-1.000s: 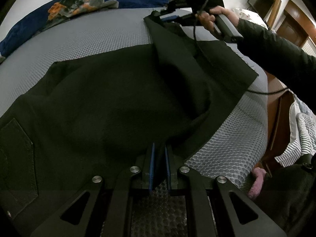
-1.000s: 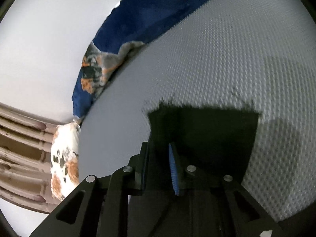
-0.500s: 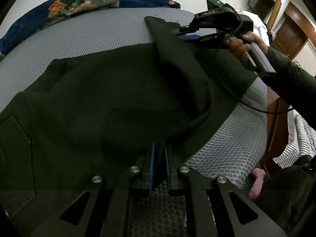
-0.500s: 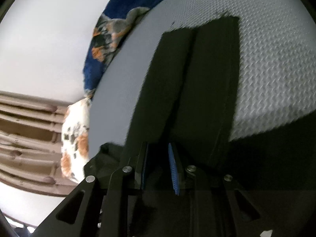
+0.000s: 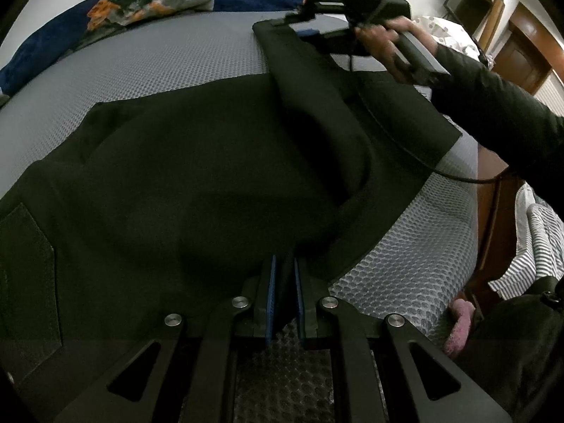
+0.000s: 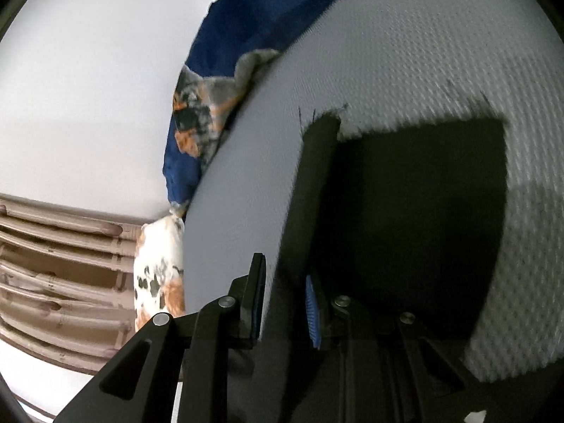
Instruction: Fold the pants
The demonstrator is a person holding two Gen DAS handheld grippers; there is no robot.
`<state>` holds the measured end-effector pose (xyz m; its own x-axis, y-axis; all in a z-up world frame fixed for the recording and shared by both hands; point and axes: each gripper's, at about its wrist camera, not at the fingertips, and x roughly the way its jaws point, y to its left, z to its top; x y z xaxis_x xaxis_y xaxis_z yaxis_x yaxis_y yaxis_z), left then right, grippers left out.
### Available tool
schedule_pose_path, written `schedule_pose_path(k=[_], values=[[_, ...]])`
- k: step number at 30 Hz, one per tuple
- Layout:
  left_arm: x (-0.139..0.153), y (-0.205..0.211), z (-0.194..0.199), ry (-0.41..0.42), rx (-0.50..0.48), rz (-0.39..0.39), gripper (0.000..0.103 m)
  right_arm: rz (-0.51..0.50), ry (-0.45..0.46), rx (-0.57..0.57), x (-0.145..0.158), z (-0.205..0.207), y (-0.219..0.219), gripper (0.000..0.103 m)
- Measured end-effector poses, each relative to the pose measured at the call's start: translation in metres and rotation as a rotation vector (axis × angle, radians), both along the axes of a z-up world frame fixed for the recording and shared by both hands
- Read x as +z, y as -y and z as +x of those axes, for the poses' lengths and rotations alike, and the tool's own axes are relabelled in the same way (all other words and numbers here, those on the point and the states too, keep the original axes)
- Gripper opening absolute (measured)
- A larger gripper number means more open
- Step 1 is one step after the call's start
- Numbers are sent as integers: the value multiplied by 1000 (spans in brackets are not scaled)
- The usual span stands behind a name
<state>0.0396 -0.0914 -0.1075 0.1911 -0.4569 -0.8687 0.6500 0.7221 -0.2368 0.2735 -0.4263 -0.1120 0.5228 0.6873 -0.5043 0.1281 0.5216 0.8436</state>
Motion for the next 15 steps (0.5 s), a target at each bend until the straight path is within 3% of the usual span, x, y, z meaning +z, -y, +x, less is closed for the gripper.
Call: schedule_pose_path(k=[6, 8, 11, 15], values=[[-1, 1, 0, -3, 0, 0, 10, -80, -10, -52, 7, 29, 9, 17], [-1, 2, 0, -3, 0, -1, 10, -103, -16, -71, 9, 36, 14, 11], [-1, 1, 0, -4, -1, -2, 10, -141, -17, -102, 12, 39, 21, 6], [-2, -1, 2, -10, -5, -10, 10, -263, 11, -121, 32, 22, 26, 4]])
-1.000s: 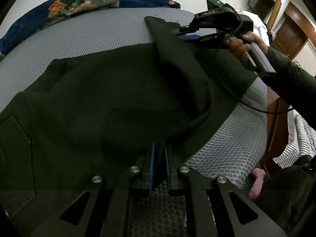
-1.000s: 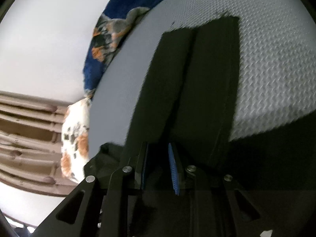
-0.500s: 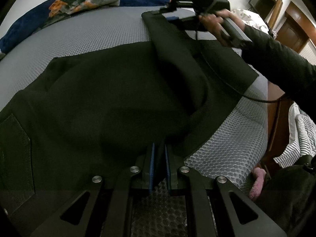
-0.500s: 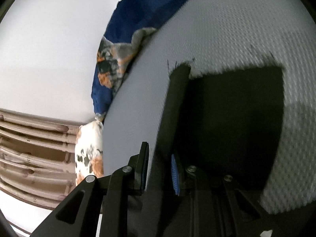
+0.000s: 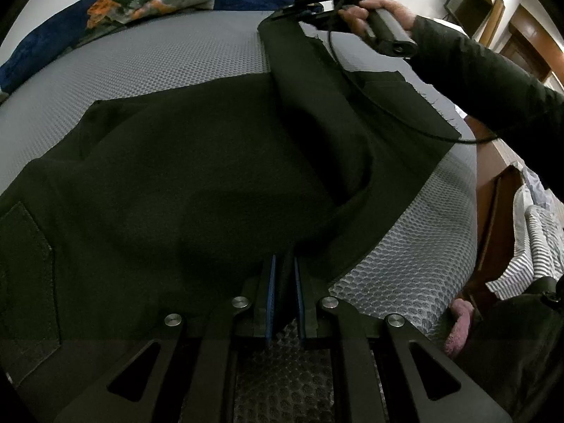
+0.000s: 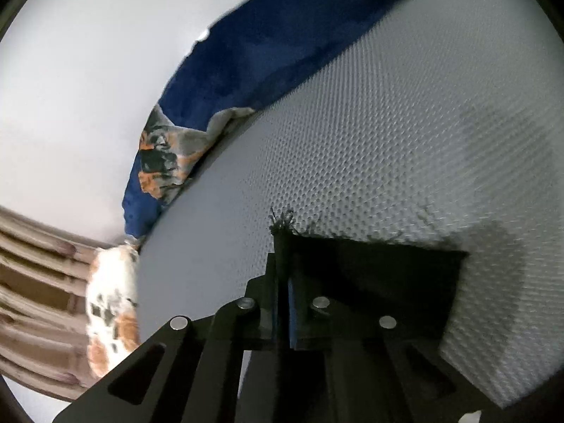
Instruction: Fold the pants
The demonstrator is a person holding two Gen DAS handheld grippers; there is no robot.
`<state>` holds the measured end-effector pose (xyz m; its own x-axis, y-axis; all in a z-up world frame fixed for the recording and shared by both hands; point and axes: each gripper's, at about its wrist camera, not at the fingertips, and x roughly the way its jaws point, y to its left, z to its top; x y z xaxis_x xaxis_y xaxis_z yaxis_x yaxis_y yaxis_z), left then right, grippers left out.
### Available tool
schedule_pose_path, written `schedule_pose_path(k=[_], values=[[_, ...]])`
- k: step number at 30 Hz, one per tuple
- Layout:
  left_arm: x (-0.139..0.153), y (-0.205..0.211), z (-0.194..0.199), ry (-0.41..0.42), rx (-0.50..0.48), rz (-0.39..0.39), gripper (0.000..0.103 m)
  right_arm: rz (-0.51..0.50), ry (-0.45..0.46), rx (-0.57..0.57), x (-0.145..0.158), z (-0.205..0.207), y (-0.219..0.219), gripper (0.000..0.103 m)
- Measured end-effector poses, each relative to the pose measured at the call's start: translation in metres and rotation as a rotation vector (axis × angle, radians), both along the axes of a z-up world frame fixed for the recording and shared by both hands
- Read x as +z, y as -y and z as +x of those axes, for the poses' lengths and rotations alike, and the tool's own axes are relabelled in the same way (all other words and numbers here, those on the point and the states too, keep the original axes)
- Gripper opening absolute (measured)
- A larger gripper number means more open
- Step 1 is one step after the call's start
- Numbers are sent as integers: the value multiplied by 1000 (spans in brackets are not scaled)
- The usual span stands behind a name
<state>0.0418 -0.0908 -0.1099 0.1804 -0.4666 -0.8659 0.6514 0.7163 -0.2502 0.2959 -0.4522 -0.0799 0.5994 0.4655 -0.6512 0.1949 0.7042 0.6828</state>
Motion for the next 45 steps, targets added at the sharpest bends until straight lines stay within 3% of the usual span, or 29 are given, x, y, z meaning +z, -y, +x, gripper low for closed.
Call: schedule_pose_path(k=[5, 8, 12, 15, 20, 28, 32, 34, 37, 40, 45], values=[[-1, -2, 1, 9, -16, -8, 10, -154, 48, -84, 33, -66, 35, 4], [-2, -3, 0, 11, -26, -20, 10, -224, 32, -172, 39, -129, 72, 4], [-3, -3, -2, 15, -52, -25, 10, -257, -47, -301, 18, -218, 111, 4], [-2, -2, -4, 24, -72, -24, 10, -216, -106, -395, -9, -277, 131, 3], [-2, 4, -6, 41, -102, -6, 10, -186, -155, -477, -42, -325, 139, 3], [-2, 3, -5, 46, -106, -8, 13, -189, -126, -495, -45, -342, 140, 2], [-1, 4, -6, 50, -101, 4, 15, -239, -127, -474, -45, -336, 133, 2], [1, 4, -4, 41, -100, 15, 18, -228, -132, -475, -43, -336, 136, 6], [6, -1, -2, 1, -79, 16, 26, -235, -144, -512, -37, -341, 147, 16], [16, -13, -4, 1, -59, -14, 31, -254, -139, -536, -26, -343, 165, 17], [24, -39, 3, 3, 64, -63, 34, -212, -61, -429, -5, -307, 181, 17]])
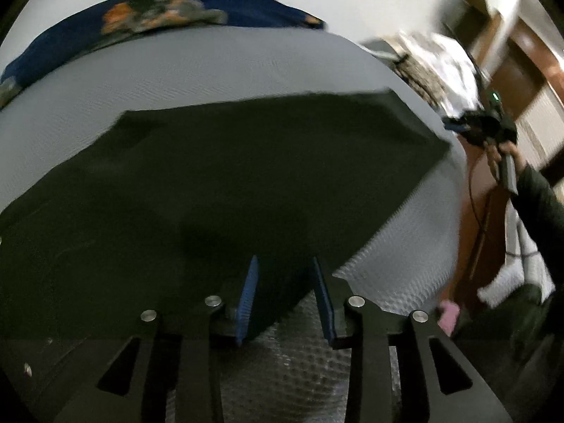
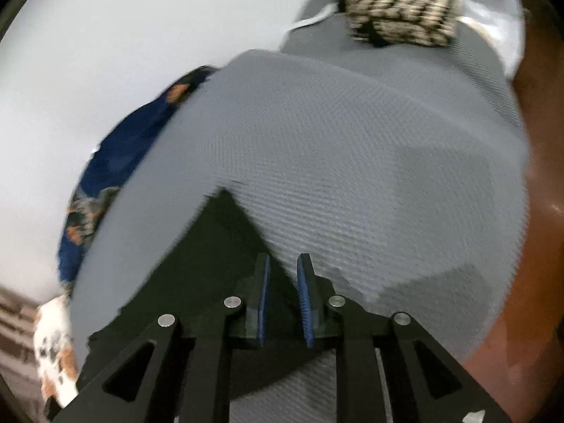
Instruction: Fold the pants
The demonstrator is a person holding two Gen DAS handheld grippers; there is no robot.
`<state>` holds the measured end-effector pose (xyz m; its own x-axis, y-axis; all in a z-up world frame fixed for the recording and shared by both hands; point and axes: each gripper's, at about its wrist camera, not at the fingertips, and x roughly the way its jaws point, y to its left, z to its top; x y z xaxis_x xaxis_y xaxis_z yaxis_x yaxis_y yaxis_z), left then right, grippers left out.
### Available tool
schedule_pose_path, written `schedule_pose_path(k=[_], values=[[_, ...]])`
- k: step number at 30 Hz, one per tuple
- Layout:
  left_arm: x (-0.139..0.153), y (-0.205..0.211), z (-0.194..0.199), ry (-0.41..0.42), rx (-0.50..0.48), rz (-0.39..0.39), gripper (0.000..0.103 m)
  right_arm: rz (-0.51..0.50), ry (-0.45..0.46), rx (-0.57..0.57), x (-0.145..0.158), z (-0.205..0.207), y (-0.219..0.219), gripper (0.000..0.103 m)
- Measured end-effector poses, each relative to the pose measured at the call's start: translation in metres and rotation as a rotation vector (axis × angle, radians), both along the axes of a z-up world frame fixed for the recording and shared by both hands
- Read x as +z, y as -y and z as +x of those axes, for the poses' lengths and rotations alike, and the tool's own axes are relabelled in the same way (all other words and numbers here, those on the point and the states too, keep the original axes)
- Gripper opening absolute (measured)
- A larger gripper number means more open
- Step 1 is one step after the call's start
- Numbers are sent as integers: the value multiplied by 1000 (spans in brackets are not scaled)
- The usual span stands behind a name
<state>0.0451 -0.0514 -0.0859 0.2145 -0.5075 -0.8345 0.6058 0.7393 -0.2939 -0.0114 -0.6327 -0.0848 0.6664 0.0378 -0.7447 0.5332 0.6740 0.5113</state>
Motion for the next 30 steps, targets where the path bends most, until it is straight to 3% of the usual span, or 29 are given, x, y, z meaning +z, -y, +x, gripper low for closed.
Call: schedule_pose_path(k=[6, 12, 18, 30], values=[[1, -15, 28, -15, 183, -41, 34, 27, 3, 204, 6, 78, -1, 17], [-5, -16, 43, -38, 286, -33, 34, 36, -52, 314, -5, 129, 0, 17], [-9, -14, 50, -55, 313, -9, 34, 40, -90, 354, -16, 153, 2, 17], [-9, -6, 56, -65, 297, 11, 34, -8, -127, 391, -21, 163, 4, 16]])
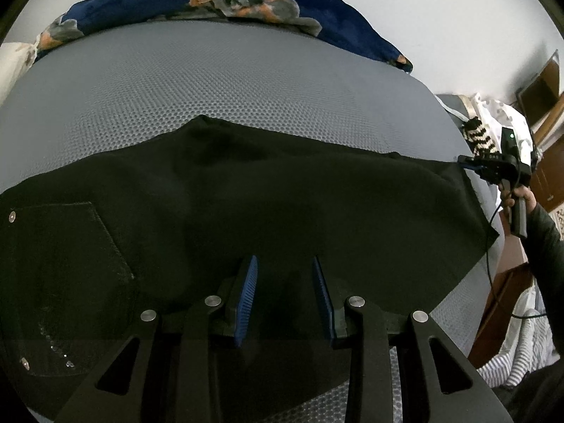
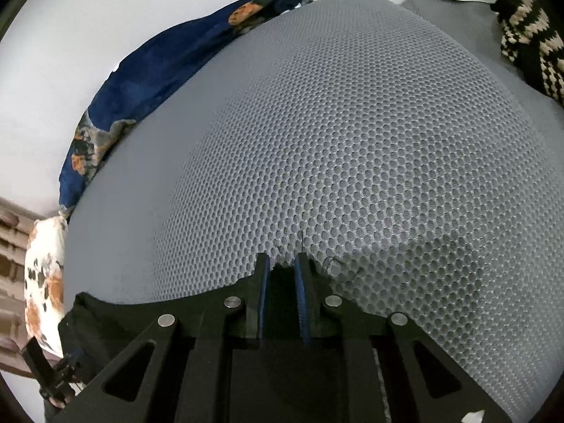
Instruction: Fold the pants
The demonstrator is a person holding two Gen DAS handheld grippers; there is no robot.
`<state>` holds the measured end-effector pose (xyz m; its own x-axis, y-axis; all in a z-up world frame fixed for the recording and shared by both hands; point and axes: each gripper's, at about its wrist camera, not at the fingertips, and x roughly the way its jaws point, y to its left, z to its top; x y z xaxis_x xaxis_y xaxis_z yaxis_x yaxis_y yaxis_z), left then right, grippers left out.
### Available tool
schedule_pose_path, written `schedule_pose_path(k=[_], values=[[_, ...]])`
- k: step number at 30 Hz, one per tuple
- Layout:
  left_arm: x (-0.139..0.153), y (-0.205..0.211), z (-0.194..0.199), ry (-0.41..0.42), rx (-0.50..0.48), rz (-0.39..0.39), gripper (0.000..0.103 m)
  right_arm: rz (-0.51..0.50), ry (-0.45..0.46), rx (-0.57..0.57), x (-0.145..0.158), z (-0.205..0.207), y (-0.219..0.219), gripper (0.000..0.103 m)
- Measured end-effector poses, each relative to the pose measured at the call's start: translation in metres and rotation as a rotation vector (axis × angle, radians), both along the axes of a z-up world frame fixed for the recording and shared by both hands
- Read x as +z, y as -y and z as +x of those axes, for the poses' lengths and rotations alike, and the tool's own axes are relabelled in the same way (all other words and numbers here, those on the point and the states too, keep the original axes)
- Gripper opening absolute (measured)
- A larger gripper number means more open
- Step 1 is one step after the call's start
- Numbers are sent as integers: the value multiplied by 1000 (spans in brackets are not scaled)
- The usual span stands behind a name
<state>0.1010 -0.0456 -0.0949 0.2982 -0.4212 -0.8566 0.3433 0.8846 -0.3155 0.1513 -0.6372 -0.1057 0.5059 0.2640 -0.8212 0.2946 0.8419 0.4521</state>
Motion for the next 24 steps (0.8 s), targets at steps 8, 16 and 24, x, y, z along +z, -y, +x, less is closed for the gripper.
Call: schedule_pose_path(k=[8, 16, 24], values=[[-3, 5, 0, 0, -5, 19, 34, -72, 22, 41, 6, -4, -17, 6], [-1, -1, 3, 36, 24, 24, 34, -194, 170, -130, 40, -40, -13, 0], [-19, -2, 5, 35, 41, 82, 34, -118, 45, -234, 7, -29, 1, 10]])
